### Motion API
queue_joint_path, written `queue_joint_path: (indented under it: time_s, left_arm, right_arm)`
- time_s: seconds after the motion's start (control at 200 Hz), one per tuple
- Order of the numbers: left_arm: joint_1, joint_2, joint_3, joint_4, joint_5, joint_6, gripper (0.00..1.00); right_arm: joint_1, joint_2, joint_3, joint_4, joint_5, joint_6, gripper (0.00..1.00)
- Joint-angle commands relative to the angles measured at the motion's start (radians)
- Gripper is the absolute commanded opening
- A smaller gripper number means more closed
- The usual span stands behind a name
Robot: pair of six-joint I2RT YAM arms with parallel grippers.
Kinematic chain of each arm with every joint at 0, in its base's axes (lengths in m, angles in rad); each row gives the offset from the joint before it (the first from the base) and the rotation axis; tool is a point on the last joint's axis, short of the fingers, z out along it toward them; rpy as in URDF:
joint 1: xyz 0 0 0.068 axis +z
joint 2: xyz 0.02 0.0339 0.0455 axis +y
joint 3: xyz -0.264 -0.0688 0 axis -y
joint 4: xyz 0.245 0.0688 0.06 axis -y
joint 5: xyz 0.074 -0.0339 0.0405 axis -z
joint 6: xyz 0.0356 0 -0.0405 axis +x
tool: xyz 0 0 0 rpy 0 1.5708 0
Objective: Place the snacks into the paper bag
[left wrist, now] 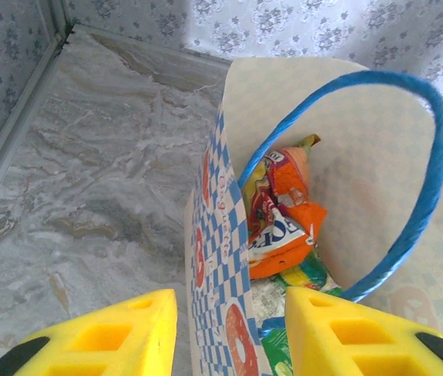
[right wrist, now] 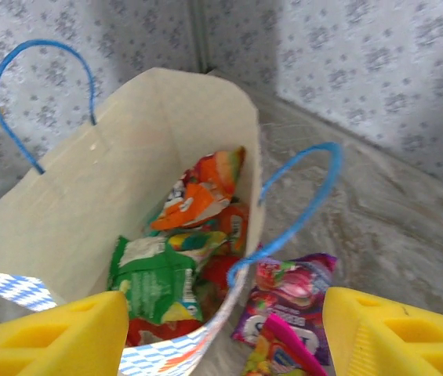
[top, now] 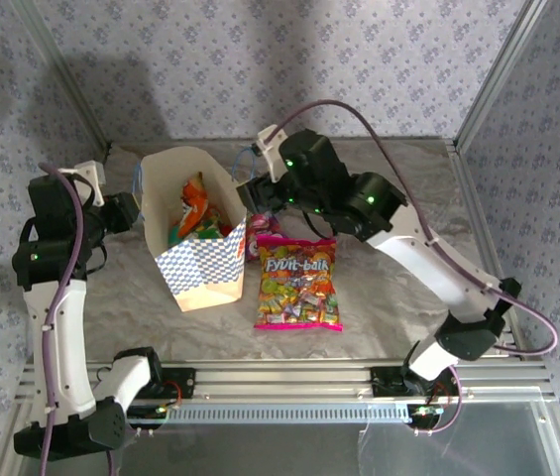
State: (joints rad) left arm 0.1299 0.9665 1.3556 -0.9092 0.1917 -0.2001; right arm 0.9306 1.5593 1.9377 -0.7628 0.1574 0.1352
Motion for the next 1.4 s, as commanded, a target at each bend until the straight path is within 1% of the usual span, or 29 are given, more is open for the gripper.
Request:
queue_joint_path:
  time_s: [0.0, 0.105, 0.24, 0.33, 0.475, 0.7, 0.81, 0.879, 0.984, 1.154, 1.284, 1.394]
  left_arm:
    - [-0.015, 0.011, 0.049, -0.006, 0.035, -0.018, 0.41]
    - [-0.031, 0.031, 0.081, -0.013, 0.035, -0.022, 0.41]
    - [-0.075, 0.059, 0.13, -0.039, 0.031, -0.018, 0.41]
    - [-0.108, 0.068, 0.155, -0.048, 0.007, -0.01, 0.43]
    - [-0.15, 0.092, 0.181, -0.059, -0.033, -0.006, 0.46]
    - [-0.228, 0.167, 0.216, -0.085, -0.139, -0.013, 0.5]
    - [-0.252, 0.198, 0.237, -0.097, -0.234, -0.022, 0.5]
    - [-0.256, 0.212, 0.251, -0.111, -0.292, -0.03, 0.48]
    - [-0.256, 0.21, 0.251, -0.104, -0.332, -0.04, 0.4]
    - [-0.256, 0.163, 0.204, -0.046, -0.329, -0.061, 0.31]
    - [-0.254, 0.155, 0.192, -0.045, -0.326, -0.077, 0.2]
    - [-0.248, 0.15, 0.185, -0.049, -0.334, -0.086, 0.17]
  right_arm:
    - [-0.02, -0.076, -0.056, 0.04, 0.087, -0.033, 0.7]
    - [-0.042, -0.132, -0.119, 0.05, 0.122, -0.039, 0.72]
    - [-0.084, -0.197, -0.197, 0.049, 0.164, -0.018, 0.74]
    - [-0.123, -0.237, -0.249, 0.053, 0.162, 0.007, 0.75]
    - [-0.197, -0.288, -0.311, 0.057, 0.124, 0.055, 0.76]
    - [-0.283, -0.32, -0.366, 0.063, 0.063, 0.101, 0.78]
    - [-0.315, -0.32, -0.382, 0.058, 0.034, 0.114, 0.79]
    - [-0.331, -0.32, -0.391, 0.057, 0.019, 0.122, 0.79]
    - [-0.352, -0.321, -0.404, 0.062, -0.002, 0.131, 0.79]
    - [-0.379, -0.295, -0.413, 0.073, -0.064, 0.136, 0.79]
    - [-0.39, -0.255, -0.411, 0.073, -0.087, 0.137, 0.8]
    - [-0.403, -0.216, -0.41, 0.073, -0.128, 0.142, 0.82]
